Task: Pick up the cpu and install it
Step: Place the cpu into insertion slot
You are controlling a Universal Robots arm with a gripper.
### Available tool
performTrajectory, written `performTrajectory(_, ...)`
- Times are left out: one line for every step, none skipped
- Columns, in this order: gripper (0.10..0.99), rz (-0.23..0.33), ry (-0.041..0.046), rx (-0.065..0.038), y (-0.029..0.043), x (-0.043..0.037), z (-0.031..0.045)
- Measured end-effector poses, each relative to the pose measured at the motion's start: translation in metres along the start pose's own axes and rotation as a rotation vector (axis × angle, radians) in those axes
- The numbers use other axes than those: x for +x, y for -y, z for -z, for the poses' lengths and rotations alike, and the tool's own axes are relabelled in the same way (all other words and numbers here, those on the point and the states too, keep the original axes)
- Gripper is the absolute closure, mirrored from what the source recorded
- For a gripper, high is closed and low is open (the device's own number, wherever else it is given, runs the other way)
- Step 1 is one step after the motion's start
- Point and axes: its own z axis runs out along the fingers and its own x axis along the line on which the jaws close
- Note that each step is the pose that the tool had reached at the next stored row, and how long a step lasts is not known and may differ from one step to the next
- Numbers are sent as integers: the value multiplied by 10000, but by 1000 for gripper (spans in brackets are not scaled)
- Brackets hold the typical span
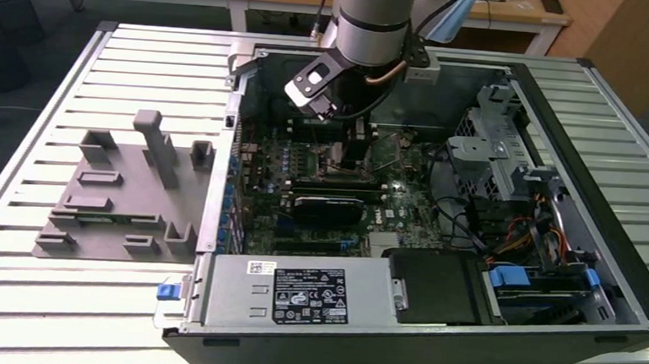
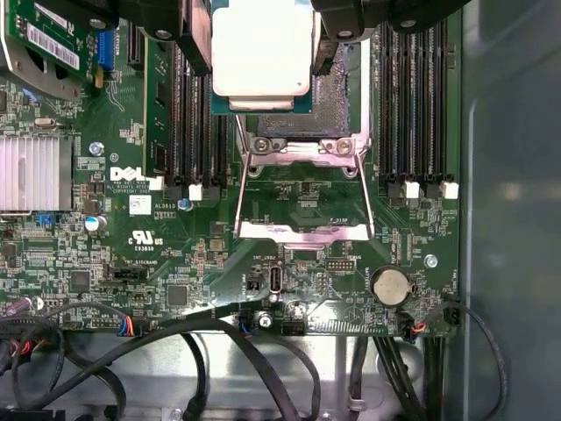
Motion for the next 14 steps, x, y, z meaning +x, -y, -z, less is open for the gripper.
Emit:
performTrajectory(545, 1, 0, -1, 0, 0, 0)
performTrajectory(545, 1, -1, -1, 0, 0, -1)
performTrajectory(545, 1, -2, -1, 0, 0, -1)
performTrajectory(545, 1, -2, -1, 0, 0, -1)
performTrajectory(545, 1, -2, -1, 0, 0, -1)
performTrajectory(545, 1, -2, -1, 0, 0, -1)
performTrajectory(545, 1, -2, -1, 0, 0, -1)
performTrajectory(545, 1, -2, -1, 0, 0, -2)
performTrajectory(545, 8, -5, -3, 0, 1, -6)
performTrajectory(545, 23, -6, -4, -1, 1, -11)
performTrajectory(545, 52, -4, -4, 0, 1, -15)
performTrajectory(545, 94, -4, -6, 0, 1, -21)
performTrajectory(545, 141, -4, -9, 0, 2, -28)
performTrajectory(545, 193, -4, -14, 0, 2, -36)
